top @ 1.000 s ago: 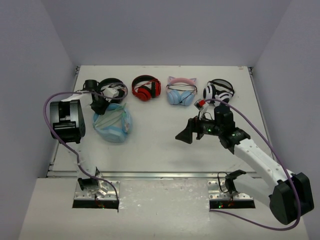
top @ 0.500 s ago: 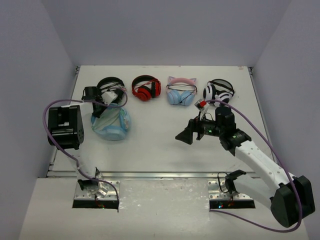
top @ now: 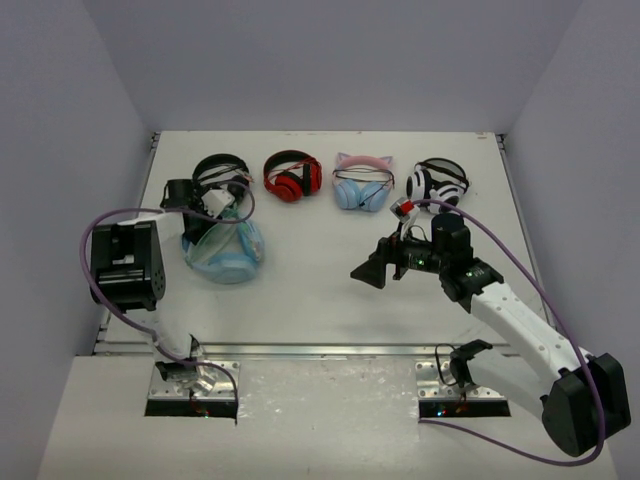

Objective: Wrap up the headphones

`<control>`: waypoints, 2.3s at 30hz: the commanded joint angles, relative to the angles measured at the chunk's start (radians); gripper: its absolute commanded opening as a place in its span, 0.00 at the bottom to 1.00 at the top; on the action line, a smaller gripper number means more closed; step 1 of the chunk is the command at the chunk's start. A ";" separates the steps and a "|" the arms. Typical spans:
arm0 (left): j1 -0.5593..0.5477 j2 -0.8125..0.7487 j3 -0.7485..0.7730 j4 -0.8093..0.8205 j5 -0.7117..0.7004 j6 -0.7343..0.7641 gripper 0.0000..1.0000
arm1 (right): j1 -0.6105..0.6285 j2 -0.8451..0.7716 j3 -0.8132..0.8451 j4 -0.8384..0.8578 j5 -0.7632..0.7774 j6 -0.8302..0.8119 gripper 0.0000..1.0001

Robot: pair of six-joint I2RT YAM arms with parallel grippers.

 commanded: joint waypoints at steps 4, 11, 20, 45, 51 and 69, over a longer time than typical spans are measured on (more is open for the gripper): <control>-0.004 -0.095 0.001 -0.024 -0.003 -0.001 0.43 | 0.009 -0.010 -0.008 0.050 -0.030 0.019 0.99; -0.005 -0.109 0.013 0.057 -0.066 -0.131 0.47 | 0.012 -0.016 -0.011 0.053 -0.036 0.022 0.99; -0.004 -0.156 0.033 0.094 -0.150 -0.251 0.70 | 0.018 -0.002 -0.012 0.064 -0.045 0.022 0.99; 0.015 -0.723 0.169 -0.457 -0.520 -1.337 1.00 | 0.020 -0.191 0.244 -0.536 0.701 -0.071 0.99; -0.077 -1.268 -0.183 -0.300 -0.471 -1.253 1.00 | 0.018 -0.269 0.279 -0.728 0.950 -0.122 0.99; -0.343 -1.481 -0.232 -0.377 -0.629 -1.262 1.00 | 0.020 -0.459 0.299 -0.848 0.973 -0.033 0.99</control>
